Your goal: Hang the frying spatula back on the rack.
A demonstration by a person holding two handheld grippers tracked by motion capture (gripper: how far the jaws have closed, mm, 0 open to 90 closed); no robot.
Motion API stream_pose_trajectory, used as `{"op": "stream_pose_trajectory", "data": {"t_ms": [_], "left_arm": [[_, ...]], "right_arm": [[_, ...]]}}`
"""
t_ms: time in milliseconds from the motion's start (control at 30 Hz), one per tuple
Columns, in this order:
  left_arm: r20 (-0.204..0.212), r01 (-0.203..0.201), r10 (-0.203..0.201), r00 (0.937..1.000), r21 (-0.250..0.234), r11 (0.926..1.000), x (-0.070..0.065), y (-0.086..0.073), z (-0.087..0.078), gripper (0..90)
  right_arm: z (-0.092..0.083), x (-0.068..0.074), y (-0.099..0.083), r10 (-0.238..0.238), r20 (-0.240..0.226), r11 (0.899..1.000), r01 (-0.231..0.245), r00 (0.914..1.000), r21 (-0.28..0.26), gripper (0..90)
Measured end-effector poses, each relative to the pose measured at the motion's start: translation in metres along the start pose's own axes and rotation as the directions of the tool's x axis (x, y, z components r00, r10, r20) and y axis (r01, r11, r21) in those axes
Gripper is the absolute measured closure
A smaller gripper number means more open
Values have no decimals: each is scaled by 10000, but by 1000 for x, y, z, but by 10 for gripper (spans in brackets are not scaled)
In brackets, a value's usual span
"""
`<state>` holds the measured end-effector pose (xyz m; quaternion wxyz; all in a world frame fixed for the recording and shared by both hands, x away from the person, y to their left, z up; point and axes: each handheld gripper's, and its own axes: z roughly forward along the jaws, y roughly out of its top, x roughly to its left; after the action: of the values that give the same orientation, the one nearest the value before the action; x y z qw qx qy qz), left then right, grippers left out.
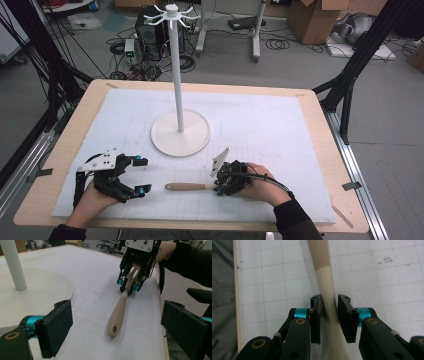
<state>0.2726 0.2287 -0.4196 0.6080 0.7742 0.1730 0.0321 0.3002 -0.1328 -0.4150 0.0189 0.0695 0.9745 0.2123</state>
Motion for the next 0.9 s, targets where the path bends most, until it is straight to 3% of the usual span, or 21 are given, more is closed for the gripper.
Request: {"op": "stream_pose_trajectory", "data": {"t_ms": [133,367,633,733,900], "left_arm": [[40,-13,13,10000,43,10000,0,0,1,109],[26,-6,6,10000,8,10000,0,0,0,111],[42,21,-21,10000,-82,10000,0,0,-2,114],[40,27,-26,10000,-163,9999,-1,1,-2,115],[64,15,-13,10000,-206,9998,-2,2,-2,117]], "right_arm": [[0,2,5,-120,81,9992,117,9999,377,730],[0,5,6,-438,193,9982,430,9989,417,779],[-2,3,-1,-285,72,9996,285,9996,-68,781],[-5,2,-1,-191,272,9995,198,9994,-245,782],[-15,-2,-4,30,278,9961,-6,9996,-880,783]]}}
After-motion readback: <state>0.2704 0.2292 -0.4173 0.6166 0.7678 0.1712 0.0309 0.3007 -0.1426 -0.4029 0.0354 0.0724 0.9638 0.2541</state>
